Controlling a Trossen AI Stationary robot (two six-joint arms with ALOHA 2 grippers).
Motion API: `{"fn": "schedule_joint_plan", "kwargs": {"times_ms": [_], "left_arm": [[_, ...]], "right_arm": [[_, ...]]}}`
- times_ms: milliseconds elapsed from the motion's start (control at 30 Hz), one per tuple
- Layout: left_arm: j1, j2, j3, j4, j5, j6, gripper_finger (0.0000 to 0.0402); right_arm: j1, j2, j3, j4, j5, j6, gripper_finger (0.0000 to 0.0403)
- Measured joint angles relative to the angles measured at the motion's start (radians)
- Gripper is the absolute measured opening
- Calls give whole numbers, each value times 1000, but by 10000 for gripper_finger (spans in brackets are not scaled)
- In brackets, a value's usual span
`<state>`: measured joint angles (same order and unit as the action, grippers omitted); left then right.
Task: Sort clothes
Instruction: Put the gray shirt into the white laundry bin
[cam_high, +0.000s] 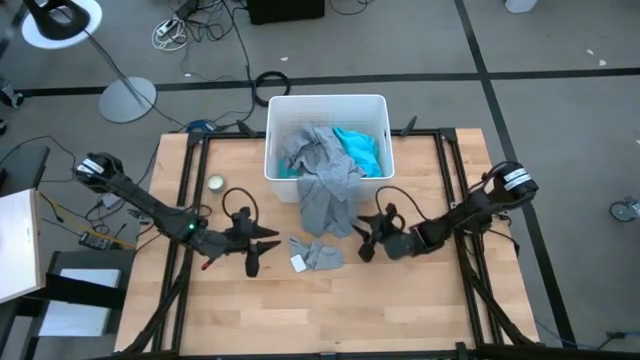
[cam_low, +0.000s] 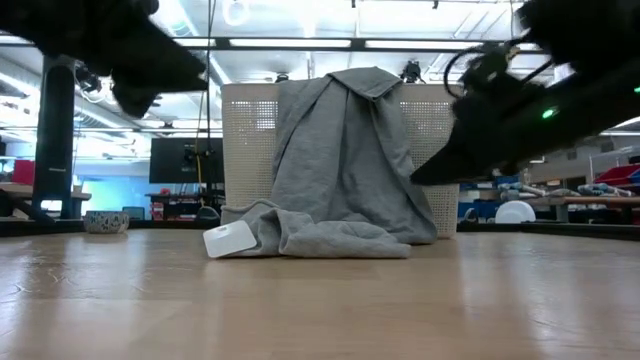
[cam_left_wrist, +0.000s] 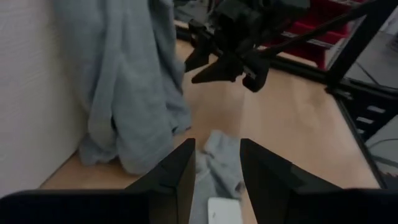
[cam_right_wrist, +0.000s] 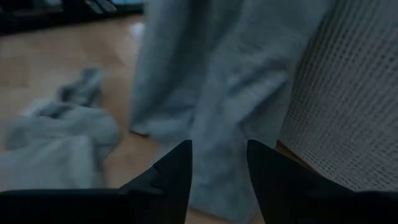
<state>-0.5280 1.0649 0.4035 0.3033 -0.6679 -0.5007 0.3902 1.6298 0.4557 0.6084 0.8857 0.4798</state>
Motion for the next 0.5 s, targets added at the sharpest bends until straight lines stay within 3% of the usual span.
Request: {"fn": "schedule_joint_plan", "kwargs": {"times_ms": [267,433,500], "left_arm": [[-16,1,-37,19,-64,-31,131],[-16,1,-37,16,-69,-16,131],[-16,1,-37,15,-73,-5,131]], "right_arm": [[-201,26,11,37,-226,-35,153],[-269,99,120,60,-429,-109,153],[-274,152,185,61,-447,-159,153]]}}
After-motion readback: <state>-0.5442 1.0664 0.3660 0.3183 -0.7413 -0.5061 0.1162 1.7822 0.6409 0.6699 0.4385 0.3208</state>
